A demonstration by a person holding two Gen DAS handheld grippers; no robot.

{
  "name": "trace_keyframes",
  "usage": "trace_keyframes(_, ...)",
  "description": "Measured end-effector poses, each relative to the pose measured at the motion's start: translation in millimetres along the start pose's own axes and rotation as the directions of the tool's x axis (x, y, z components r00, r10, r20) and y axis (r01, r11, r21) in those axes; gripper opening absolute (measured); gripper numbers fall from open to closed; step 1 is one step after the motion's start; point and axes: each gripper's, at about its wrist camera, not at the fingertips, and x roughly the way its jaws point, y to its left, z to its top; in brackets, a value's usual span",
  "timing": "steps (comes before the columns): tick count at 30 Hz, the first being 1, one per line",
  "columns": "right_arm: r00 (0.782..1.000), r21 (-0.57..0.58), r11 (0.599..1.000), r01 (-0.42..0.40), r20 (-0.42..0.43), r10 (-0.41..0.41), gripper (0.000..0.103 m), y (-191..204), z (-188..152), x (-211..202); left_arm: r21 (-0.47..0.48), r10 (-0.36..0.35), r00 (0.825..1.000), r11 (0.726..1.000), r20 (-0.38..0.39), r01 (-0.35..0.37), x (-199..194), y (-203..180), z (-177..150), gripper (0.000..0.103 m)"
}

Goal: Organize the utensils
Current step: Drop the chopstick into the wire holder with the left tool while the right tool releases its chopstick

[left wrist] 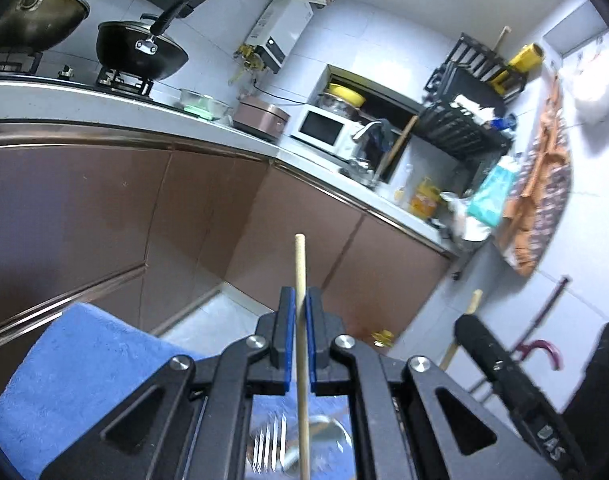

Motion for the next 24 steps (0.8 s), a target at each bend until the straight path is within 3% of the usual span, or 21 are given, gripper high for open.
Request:
trace_keyframes(5, 0.998, -0.038, 0.997, 0.062, 0.006, -0.062, 0.006, -8.1, -19.2, 33.9, 0.021, 0.080, 0.996, 0.997, 0.039, -0.080, 50.1, 5.7, -20.3, 0.005)
trace_keyframes(11, 0.992, -0.080, 0.989, 0.124, -0.015, -0.125, 0.006, -17.9, -58.2, 50.4, 0.072, 0.125, 0.987, 0.989, 0.097, -0.132, 71.3, 14.9, -56.5, 0.005)
trace_keyframes(18, 0.986, -0.102, 0.984, 0.145, -0.062, -0.152, 0.007, -24.2, -93.9, 36.5, 0.068, 0.111, 0.990, 0.991, 0.086, -0.117, 70.9, 24.5, -82.0, 0.006)
trace_keyframes(24, 0.986, -0.082, 0.987, 0.137, -0.079, -0.143, 0.007, -24.5, -85.2, 30.7, 0.010, 0.049, 0.999, 0.999, 0.006, -0.049, 69.2, 38.9, -79.9, 0.006)
